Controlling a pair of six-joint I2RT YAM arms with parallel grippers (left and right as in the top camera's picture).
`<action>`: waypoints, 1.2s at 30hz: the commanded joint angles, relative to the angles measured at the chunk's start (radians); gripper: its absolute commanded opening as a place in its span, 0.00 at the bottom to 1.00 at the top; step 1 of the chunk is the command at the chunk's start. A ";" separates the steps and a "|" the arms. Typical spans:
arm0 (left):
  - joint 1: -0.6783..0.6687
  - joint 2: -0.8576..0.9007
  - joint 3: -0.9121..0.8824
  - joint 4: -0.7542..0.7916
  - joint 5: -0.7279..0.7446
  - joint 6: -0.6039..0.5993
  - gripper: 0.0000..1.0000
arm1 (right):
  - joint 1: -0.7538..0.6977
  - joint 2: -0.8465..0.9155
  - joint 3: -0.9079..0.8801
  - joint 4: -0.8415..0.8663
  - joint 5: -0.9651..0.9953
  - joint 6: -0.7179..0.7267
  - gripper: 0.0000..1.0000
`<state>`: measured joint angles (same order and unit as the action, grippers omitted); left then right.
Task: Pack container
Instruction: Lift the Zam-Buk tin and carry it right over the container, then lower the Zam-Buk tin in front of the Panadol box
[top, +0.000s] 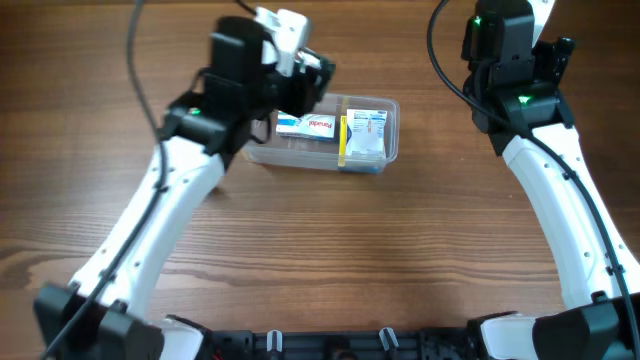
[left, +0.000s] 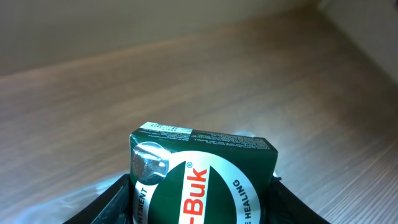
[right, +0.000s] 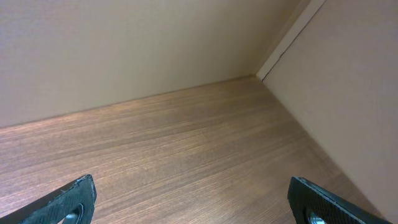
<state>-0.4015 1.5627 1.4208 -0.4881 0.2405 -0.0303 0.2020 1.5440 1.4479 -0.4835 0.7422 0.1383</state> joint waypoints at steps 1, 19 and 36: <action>-0.051 0.071 0.014 -0.003 -0.130 -0.082 0.52 | 0.002 0.013 0.003 0.003 0.020 0.019 1.00; -0.063 0.241 0.013 -0.134 -0.156 -0.267 0.52 | 0.002 0.013 0.003 0.003 0.020 0.019 1.00; -0.063 0.334 0.013 -0.198 -0.170 -0.267 0.52 | 0.002 0.013 0.003 0.003 0.020 0.019 1.00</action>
<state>-0.4629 1.8866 1.4204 -0.6788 0.0937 -0.2802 0.2020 1.5440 1.4479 -0.4839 0.7422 0.1387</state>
